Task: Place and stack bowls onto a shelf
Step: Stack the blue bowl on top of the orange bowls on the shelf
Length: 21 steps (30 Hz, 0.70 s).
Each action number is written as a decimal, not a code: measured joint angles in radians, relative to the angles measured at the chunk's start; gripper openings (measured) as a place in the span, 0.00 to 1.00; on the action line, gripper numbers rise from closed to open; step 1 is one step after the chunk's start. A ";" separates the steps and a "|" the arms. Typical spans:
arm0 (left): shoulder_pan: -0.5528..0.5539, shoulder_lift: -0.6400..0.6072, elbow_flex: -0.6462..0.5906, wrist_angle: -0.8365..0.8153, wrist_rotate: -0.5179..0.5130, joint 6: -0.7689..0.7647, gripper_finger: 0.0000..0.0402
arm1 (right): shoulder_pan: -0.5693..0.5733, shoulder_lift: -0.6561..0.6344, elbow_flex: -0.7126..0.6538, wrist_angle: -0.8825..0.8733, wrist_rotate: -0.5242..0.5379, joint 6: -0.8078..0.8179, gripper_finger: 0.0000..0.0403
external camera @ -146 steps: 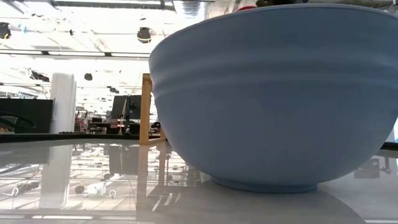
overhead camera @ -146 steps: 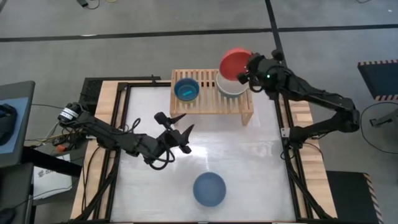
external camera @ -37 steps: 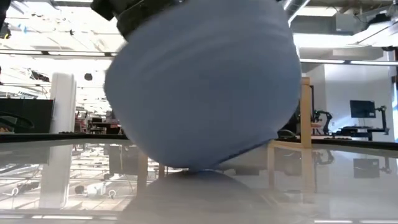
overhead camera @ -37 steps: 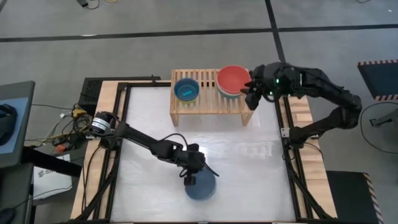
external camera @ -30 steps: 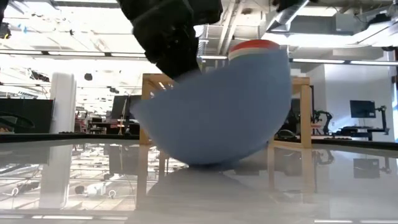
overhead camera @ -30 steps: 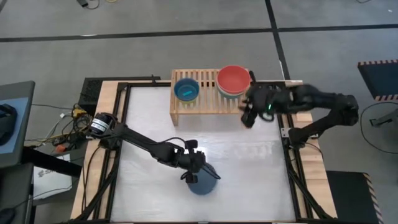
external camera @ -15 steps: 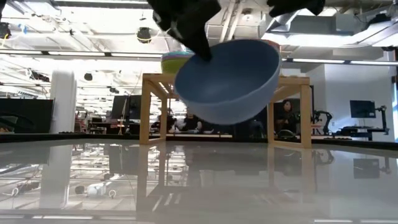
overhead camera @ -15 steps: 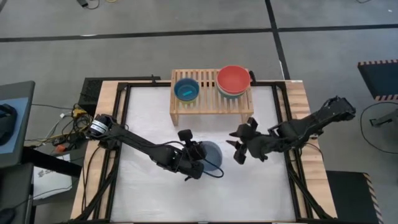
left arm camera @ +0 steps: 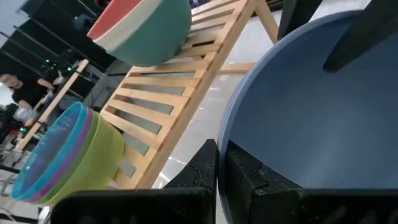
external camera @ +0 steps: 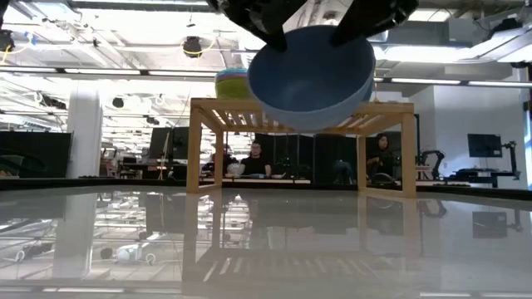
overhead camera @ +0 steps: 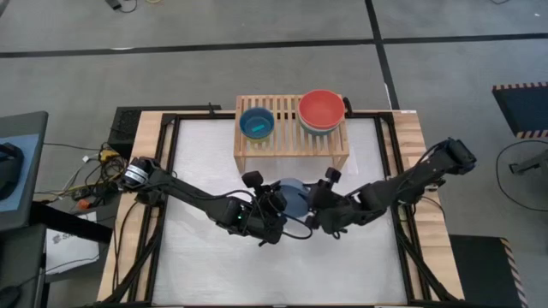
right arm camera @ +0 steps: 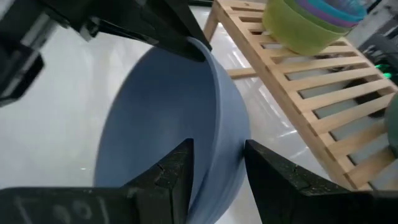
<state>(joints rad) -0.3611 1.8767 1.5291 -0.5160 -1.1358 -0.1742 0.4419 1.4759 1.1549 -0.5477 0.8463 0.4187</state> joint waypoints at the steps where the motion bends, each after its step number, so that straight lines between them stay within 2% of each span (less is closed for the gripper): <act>1: 0.000 0.000 0.000 0.007 -0.002 0.006 0.00 | 0.000 0.008 0.003 -0.007 0.013 -0.002 0.42; 5: 0.000 0.000 0.000 0.020 0.001 0.008 0.00 | -0.007 0.019 0.011 -0.031 0.025 -0.001 0.41; 7: 0.000 0.000 0.000 0.027 0.002 0.012 0.00 | -0.015 0.018 0.012 -0.041 0.022 0.007 0.37; 14: -0.005 0.000 0.001 0.141 0.052 0.102 0.04 | -0.044 0.017 0.011 -0.099 0.011 0.029 0.07; 18: -0.003 -0.002 0.003 0.168 0.096 0.152 0.11 | -0.082 0.016 0.013 -0.149 -0.036 0.068 0.06; 21: -0.003 -0.001 0.031 0.130 0.095 0.147 0.17 | -0.118 0.008 0.041 -0.252 -0.052 0.102 0.06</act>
<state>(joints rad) -0.3640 1.8757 1.5601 -0.3855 -1.0409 -0.0268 0.3241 1.4836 1.1954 -0.8001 0.7942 0.5207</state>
